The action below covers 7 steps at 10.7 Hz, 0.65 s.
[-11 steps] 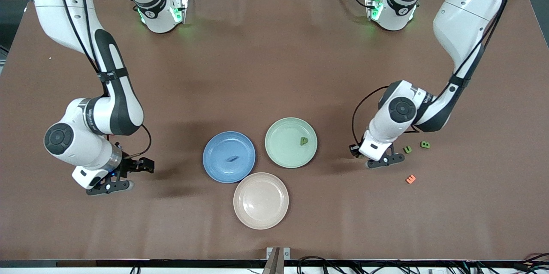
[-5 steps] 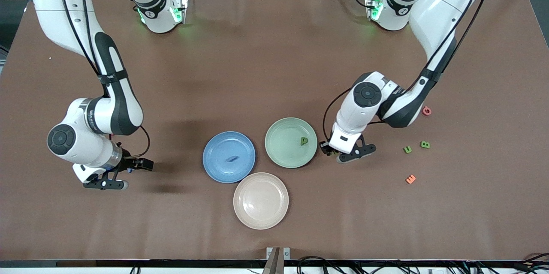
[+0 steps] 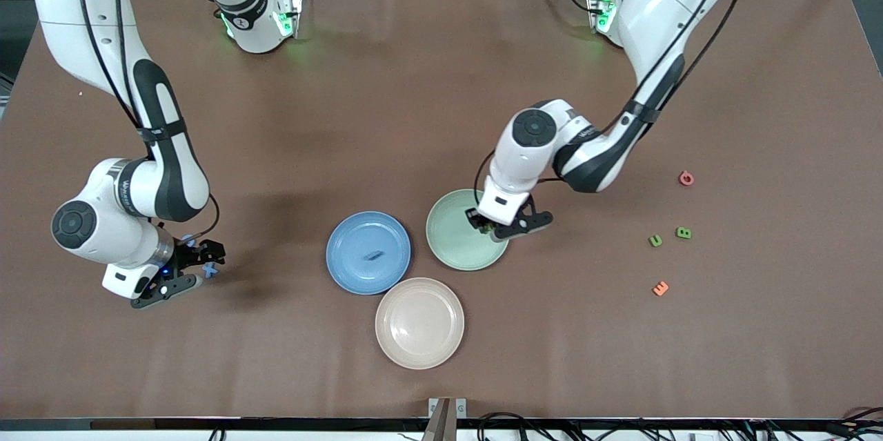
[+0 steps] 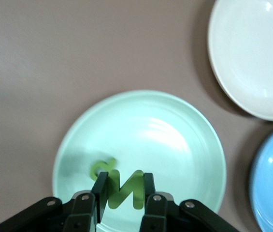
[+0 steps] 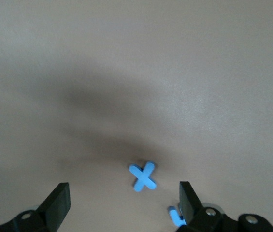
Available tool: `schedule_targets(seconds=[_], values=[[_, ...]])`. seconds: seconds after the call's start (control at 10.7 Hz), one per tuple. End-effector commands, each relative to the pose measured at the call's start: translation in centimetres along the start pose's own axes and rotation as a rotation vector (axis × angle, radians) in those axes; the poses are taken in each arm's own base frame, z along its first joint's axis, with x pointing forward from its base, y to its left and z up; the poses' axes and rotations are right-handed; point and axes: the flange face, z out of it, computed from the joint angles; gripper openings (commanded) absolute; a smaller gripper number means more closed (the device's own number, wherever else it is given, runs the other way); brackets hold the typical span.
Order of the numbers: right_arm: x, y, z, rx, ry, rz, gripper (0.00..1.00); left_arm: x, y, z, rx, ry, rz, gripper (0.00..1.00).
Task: Sort letters by color into matching plates
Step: 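Place the green N on the green plate while the right gripper reaches the X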
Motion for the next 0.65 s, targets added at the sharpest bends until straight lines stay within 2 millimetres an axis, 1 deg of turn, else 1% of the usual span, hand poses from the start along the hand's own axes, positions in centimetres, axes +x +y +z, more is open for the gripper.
schedule_targets(seconds=[0.0, 0.09, 0.19, 0.37, 0.56], values=[[-0.7, 0.4, 1.9, -0.011, 0.009, -0.093, 1.0, -2.4, 3.3, 0.7, -0.022, 0.0, 0.027, 0.79], [-1.2, 0.3, 3.1, -0.025, 0.023, -0.093, 1.0, -2.2, 2.9, 1.3, -0.004, 0.012, 0.033, 1.0], [-2.0, 0.5, 4.3, -0.036, 0.033, -0.085, 1.0, -1.5, 2.4, 1.5, 0.005, 0.021, 0.025, 1.0], [-2.4, 0.6, 5.6, -0.038, 0.028, -0.084, 1.0, 0.3, 1.1, 1.6, 0.024, 0.035, 0.011, 1.0], [-2.7, 0.7, 6.0, -0.042, 0.036, -0.08, 1.0, 2.5, -1.3, 2.0, 0.113, 0.04, 0.031, 1.0]])
